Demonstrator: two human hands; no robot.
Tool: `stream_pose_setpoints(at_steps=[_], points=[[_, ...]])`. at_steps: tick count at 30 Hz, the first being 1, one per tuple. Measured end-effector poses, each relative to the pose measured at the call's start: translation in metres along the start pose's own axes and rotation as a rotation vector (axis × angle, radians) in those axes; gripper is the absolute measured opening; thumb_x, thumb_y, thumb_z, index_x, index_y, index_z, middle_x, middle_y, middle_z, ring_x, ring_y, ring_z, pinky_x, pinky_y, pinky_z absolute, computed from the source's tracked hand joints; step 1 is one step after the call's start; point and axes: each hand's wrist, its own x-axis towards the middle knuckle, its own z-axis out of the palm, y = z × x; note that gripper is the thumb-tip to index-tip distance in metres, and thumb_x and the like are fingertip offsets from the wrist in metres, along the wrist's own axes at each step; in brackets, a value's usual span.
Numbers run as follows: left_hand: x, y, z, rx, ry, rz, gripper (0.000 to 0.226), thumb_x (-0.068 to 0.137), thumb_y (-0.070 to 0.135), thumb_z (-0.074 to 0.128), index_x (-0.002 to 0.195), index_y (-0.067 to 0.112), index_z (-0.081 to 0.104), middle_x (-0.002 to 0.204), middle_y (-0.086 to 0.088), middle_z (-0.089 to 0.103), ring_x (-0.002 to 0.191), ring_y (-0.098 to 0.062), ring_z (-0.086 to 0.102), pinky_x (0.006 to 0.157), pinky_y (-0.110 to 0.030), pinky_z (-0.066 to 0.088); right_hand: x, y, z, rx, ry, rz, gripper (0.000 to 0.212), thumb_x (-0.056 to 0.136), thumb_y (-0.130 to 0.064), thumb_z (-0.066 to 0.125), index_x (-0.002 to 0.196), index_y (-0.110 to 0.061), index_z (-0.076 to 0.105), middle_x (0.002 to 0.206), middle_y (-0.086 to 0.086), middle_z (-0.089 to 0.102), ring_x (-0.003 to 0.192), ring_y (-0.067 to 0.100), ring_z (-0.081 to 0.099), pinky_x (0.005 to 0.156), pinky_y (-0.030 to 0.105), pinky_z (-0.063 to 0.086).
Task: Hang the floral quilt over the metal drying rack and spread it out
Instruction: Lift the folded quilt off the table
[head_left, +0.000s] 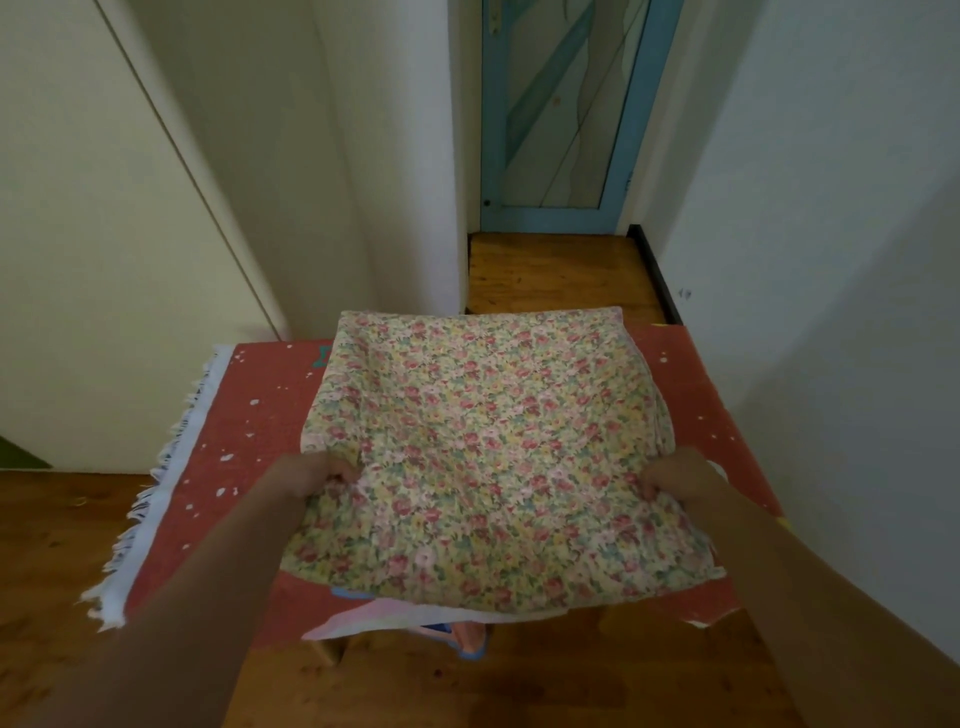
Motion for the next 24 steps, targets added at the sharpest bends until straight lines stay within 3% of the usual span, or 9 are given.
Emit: stream_pose_setpoints(at_steps=[2, 4, 6, 8, 11, 15, 17, 20, 24], points=[[-0.009, 0.003, 0.002, -0.035, 0.069, 0.061, 0.012, 0.068, 0.004, 0.07, 0.059, -0.002, 0.065, 0.063, -0.012, 0.058, 0.048, -0.027, 0.045, 0.047, -0.032, 0.038, -0.004, -0.002, 0.002, 0.029, 0.057, -0.038, 0.079, 0.036, 0.001, 0.058, 0.114, 0.013, 0.055, 0.116, 0.024, 0.058, 0.104, 0.039, 0.054, 0.057, 0.025, 0.038], [-0.015, 0.005, 0.002, -0.072, 0.106, 0.09, 0.013, 0.064, 0.006, 0.072, 0.064, -0.005, 0.065, 0.063, -0.015, 0.058, 0.046, -0.027, 0.043, 0.048, -0.031, 0.039, -0.006, -0.005, 0.004, 0.103, 0.104, -0.101, 0.081, 0.034, 0.0, 0.049, 0.114, 0.014, 0.054, 0.116, 0.026, 0.058, 0.104, 0.039, 0.054, 0.064, 0.026, 0.04], [-0.022, 0.007, 0.004, -0.114, 0.128, 0.114, 0.014, 0.063, 0.005, 0.072, 0.064, -0.006, 0.064, 0.063, -0.016, 0.056, 0.046, -0.027, 0.045, 0.05, -0.033, 0.039, -0.009, -0.008, 0.004, 0.179, 0.162, -0.158, 0.08, 0.035, -0.001, 0.047, 0.113, 0.015, 0.053, 0.107, 0.024, 0.06, 0.09, 0.035, 0.055, 0.065, 0.027, 0.041], [-0.029, 0.009, 0.006, -0.165, 0.157, 0.165, 0.011, 0.063, 0.002, 0.071, 0.06, -0.005, 0.063, 0.061, -0.014, 0.058, 0.049, -0.027, 0.048, 0.049, -0.03, 0.04, -0.014, -0.01, 0.003, 0.219, 0.198, -0.217, 0.063, 0.047, 0.001, 0.053, 0.108, 0.013, 0.057, 0.08, 0.013, 0.059, 0.064, 0.024, 0.049, 0.052, 0.021, 0.036], [-0.04, 0.012, 0.005, -0.26, 0.205, 0.245, 0.006, 0.062, -0.001, 0.071, 0.064, -0.003, 0.066, 0.067, -0.015, 0.062, 0.057, -0.03, 0.056, 0.051, -0.028, 0.043, -0.02, -0.011, 0.0, 0.33, 0.214, -0.286, 0.026, 0.061, 0.009, 0.051, 0.084, 0.013, 0.062, 0.06, 0.005, 0.051, 0.056, 0.019, 0.046, 0.046, 0.022, 0.034], [-0.053, 0.015, -0.004, -0.346, 0.239, 0.352, 0.03, 0.062, 0.0, 0.071, 0.092, -0.003, 0.066, 0.085, -0.017, 0.066, 0.069, -0.031, 0.062, 0.052, -0.029, 0.047, -0.027, -0.018, -0.005, 0.455, 0.191, -0.37, 0.04, 0.04, 0.0, 0.048, 0.076, 0.019, 0.052, 0.07, 0.009, 0.054, 0.062, 0.021, 0.048, 0.054, 0.026, 0.038], [-0.063, 0.017, -0.009, -0.377, 0.249, 0.438, 0.036, 0.063, 0.001, 0.072, 0.099, 0.003, 0.066, 0.089, -0.014, 0.066, 0.072, -0.028, 0.063, 0.053, -0.028, 0.047, -0.029, -0.025, -0.008, 0.47, 0.17, -0.42, 0.039, 0.038, -0.002, 0.05, 0.074, 0.01, 0.06, 0.072, 0.009, 0.058, 0.068, 0.024, 0.052, 0.062, 0.031, 0.044], [-0.077, 0.018, -0.02, -0.401, 0.274, 0.536, 0.034, 0.063, 0.002, 0.072, 0.095, 0.01, 0.067, 0.088, -0.009, 0.067, 0.071, -0.021, 0.063, 0.054, -0.028, 0.046, -0.039, -0.043, -0.01, 0.46, 0.146, -0.445, 0.025, 0.051, 0.008, 0.056, 0.062, -0.014, 0.06, 0.07, 0.001, 0.057, 0.067, 0.02, 0.053, 0.061, 0.028, 0.045], [-0.096, 0.015, -0.038, -0.451, 0.311, 0.598, 0.026, 0.063, 0.0, 0.071, 0.082, 0.016, 0.068, 0.081, -0.005, 0.067, 0.068, -0.02, 0.063, 0.059, -0.029, 0.048, -0.053, -0.067, -0.004, 0.462, 0.126, -0.544, 0.027, 0.063, 0.02, 0.05, 0.079, 0.003, 0.064, 0.068, 0.0, 0.055, 0.063, 0.014, 0.05, 0.054, 0.024, 0.041]])
